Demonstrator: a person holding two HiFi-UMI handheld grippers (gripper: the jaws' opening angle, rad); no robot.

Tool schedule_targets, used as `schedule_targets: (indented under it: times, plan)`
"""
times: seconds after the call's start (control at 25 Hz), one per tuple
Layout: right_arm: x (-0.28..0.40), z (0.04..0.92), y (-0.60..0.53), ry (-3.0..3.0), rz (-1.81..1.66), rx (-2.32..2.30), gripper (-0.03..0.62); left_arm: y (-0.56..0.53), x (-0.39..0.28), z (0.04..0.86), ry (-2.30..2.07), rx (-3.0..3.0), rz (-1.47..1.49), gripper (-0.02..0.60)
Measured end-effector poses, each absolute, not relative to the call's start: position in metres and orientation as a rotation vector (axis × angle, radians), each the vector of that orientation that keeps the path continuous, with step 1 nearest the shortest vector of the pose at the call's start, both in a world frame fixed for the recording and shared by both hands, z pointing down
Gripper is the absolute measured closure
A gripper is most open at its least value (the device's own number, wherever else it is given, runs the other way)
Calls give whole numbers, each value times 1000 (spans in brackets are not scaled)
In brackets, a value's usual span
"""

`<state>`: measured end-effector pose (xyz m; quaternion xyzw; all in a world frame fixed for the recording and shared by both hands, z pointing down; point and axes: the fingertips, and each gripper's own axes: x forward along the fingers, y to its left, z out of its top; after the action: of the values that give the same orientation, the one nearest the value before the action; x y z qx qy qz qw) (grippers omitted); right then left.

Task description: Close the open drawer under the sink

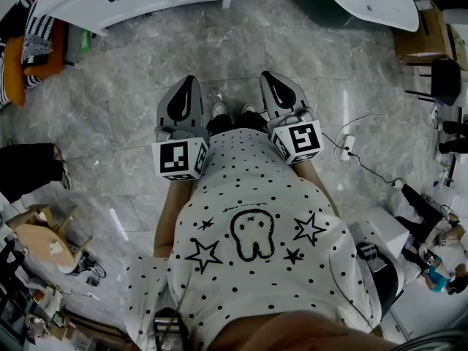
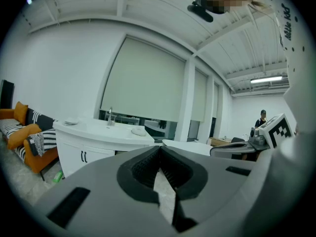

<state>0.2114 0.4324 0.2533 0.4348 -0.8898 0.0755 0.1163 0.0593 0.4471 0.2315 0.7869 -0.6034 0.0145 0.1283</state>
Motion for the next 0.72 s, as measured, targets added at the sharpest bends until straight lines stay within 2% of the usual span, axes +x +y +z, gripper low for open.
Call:
schedule_targets:
  times: [0.44, 0.72]
  plan:
    - [210, 260, 439, -2592, 278, 1299, 579, 448, 51, 236, -1735, 2279, 47, 575]
    - [221, 265, 422, -2604, 307, 1271, 579, 428, 68, 239, -1734, 2264, 52, 575]
